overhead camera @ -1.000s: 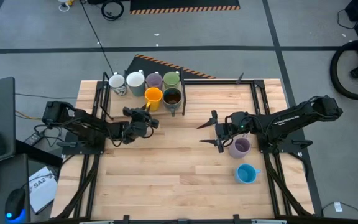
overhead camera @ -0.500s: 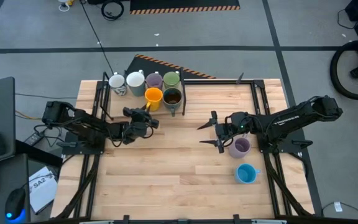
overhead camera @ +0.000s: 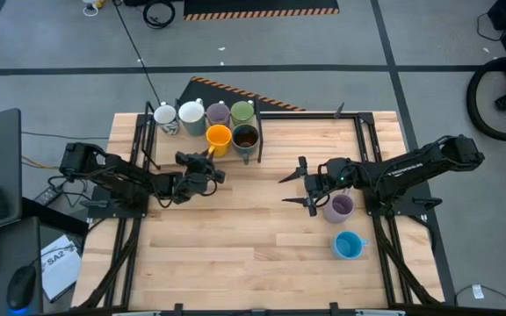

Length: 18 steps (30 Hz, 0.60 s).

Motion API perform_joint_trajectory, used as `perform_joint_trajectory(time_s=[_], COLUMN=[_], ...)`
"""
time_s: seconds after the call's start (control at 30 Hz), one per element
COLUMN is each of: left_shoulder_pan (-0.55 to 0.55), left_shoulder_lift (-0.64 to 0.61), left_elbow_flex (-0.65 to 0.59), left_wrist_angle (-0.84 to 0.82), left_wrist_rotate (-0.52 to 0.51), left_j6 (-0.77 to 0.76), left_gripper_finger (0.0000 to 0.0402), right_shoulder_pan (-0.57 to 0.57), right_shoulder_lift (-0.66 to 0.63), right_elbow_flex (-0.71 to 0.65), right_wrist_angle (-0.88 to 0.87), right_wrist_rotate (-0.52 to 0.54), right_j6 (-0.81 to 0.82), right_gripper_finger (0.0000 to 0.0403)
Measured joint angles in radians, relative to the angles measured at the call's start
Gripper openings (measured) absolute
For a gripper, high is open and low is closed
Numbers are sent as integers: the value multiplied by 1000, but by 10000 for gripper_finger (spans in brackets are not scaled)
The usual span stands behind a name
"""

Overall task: Place coffee mugs
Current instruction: Put the yellow mug on the shelf

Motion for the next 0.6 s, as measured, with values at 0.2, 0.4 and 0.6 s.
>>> perform_joint_trajectory(time_s=[0.2,0.4,0.6], left_shoulder_pan=[0,-4,-24], left_shoulder_lift=[1,0,-23], left_elbow_flex=[0,0,0], left_wrist_angle=[-1,0,-12], left_wrist_rotate=[7,34,74], left_j6=[0,22,76], left_gripper_finger=[117,129,130], right_shoulder_pan=[0,0,1], right_shoulder_lift=[0,0,0], right_elbow_flex=[0,0,0], right_wrist_angle=[0,-1,-5], right_wrist_rotate=[0,0,-3], right_j6=[0,0,8], right_gripper_finger=[274,274,274])
